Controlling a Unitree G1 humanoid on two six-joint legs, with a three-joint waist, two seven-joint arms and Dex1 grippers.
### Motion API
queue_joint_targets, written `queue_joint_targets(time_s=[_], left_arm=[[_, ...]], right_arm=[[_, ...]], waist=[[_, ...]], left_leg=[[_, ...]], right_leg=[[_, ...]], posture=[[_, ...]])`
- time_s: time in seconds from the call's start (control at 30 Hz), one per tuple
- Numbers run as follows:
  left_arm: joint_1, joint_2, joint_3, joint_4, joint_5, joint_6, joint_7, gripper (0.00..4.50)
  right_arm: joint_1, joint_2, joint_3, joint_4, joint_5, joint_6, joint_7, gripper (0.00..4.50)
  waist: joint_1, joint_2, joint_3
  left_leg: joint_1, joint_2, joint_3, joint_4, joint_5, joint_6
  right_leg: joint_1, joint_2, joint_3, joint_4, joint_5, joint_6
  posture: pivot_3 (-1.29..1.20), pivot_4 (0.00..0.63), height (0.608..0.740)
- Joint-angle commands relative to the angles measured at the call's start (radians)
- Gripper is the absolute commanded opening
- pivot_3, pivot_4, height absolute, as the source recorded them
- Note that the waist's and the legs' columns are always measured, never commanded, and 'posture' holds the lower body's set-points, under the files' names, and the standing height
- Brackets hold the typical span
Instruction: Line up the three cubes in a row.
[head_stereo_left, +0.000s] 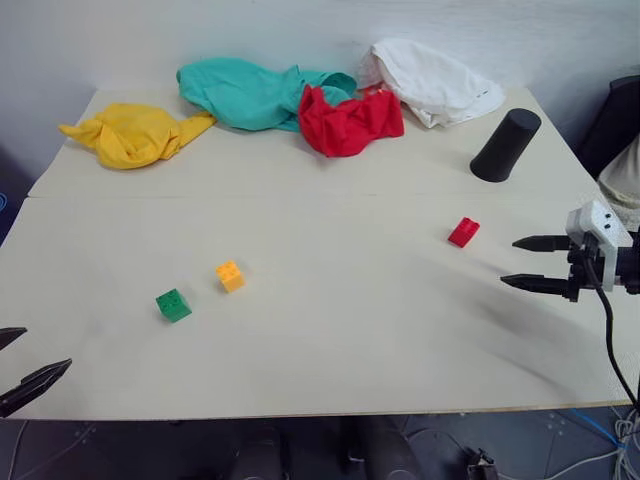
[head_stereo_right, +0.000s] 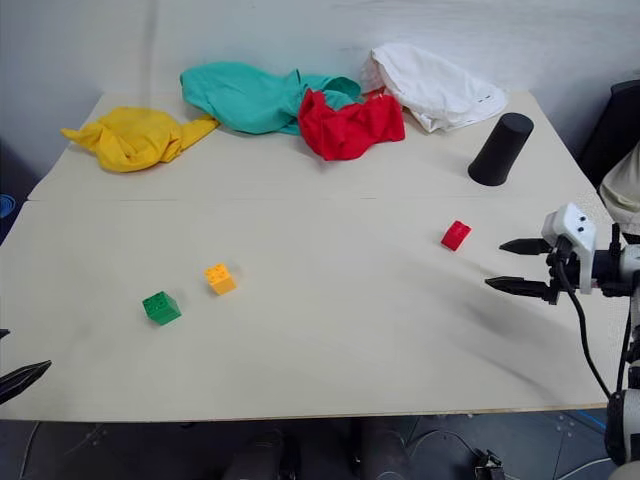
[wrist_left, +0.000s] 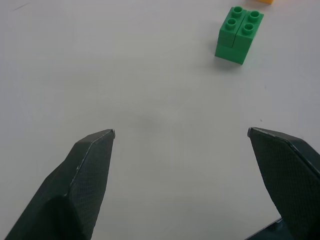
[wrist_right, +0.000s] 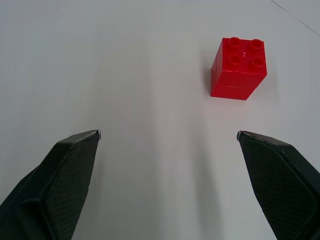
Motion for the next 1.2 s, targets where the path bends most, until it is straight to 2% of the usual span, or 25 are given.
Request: queue_joint_targets(time_s=[0.03,0.53,0.8,1.03,1.13,1.2], left_arm=[[0.012,-0.019,0.022,-0.036,0.003,-0.003,0.016,4.48],[0.027,-0.055,-0.009,-0.061,0.043,0.012,0.056,4.48],[0.007,-0.039,-0.028,-0.091,-0.001,0.050,0.043,4.48],[-0.220,0.113,-0.114,-0.231,-0.232,0.251,0.031,4.48],[-0.354,0.193,-0.207,-0.302,-0.347,0.329,0.026,4.48],[-0.463,0.255,-0.317,-0.361,-0.413,0.352,0.017,4.48]], right_arm=[[-0.014,-0.003,-0.016,-0.001,0.002,-0.007,-0.002,4.50],[-0.027,0.004,-0.033,-0.023,0.007,-0.001,-0.059,4.50],[-0.060,0.004,-0.022,-0.007,-0.014,-0.012,-0.090,4.50],[-0.211,0.067,0.023,0.095,-0.068,-0.011,-0.115,4.50],[-0.282,0.109,0.048,0.183,-0.110,-0.049,-0.149,4.50],[-0.335,0.144,0.064,0.262,-0.145,-0.074,-0.205,4.50]], waist=[[0.000,0.000,0.000],[-0.002,0.000,0.000],[-0.002,0.000,0.000],[0.000,0.000,0.000],[-0.002,0.001,0.001],[-0.003,0.001,0.001]], left_leg=[[0.000,0.000,0.000,0.000,0.000,0.000],[0.000,0.000,0.000,0.000,0.000,0.000],[0.000,0.000,0.000,0.000,0.000,0.000],[0.000,0.000,-0.001,0.001,0.001,-0.001],[0.000,0.000,-0.001,0.000,0.001,-0.002],[-0.001,-0.001,-0.001,0.000,0.001,-0.002]], right_leg=[[0.000,0.000,0.000,0.000,0.000,0.000],[0.000,0.000,0.000,0.000,0.000,0.000],[0.000,0.000,0.000,0.000,0.000,0.000],[0.000,0.000,0.000,0.002,0.000,0.000],[0.000,0.000,0.000,0.002,0.000,0.000],[0.000,0.000,0.000,0.001,0.000,0.000]], posture=[[0.00,0.150,0.740],[0.00,0.150,0.740],[0.00,0.150,0.740],[0.00,0.150,0.740],[0.00,0.150,0.740],[0.00,0.150,0.740]])
